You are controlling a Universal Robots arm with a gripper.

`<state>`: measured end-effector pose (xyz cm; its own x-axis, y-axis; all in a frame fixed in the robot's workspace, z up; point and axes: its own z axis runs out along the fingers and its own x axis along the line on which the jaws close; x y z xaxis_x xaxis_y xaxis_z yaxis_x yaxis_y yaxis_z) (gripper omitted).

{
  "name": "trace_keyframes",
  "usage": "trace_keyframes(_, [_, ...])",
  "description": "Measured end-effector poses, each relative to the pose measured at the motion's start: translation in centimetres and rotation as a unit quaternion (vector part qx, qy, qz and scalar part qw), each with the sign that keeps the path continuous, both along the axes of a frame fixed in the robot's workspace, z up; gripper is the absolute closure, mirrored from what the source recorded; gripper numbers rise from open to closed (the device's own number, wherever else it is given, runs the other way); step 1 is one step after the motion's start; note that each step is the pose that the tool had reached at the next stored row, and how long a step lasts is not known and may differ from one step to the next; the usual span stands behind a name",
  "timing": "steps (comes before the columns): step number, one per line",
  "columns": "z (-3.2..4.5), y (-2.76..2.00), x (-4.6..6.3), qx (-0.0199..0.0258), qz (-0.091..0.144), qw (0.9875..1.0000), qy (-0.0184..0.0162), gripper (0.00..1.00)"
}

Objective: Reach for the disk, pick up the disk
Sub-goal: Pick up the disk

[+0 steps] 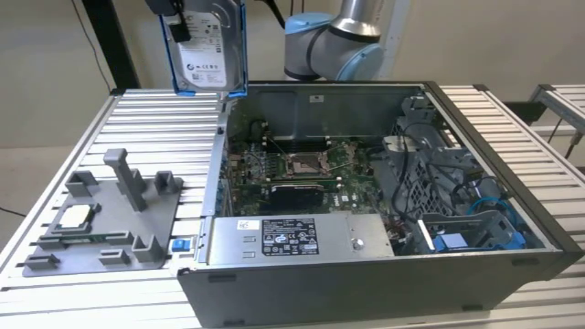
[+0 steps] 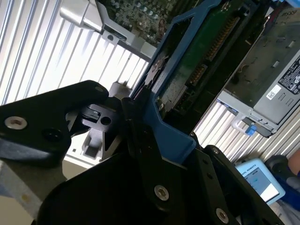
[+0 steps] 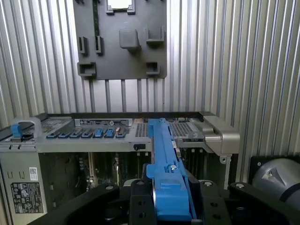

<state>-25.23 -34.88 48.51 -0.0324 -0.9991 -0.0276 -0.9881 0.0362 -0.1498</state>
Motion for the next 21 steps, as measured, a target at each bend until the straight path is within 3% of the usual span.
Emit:
trace_keyframes(12, [0.00,0.00,3.0,0.0000,0.000,1.0000,0.0002,1.00])
trace_keyframes(21, [0.00,0.00,5.9,0.0000,0.000,1.0000,0.0006,1.00])
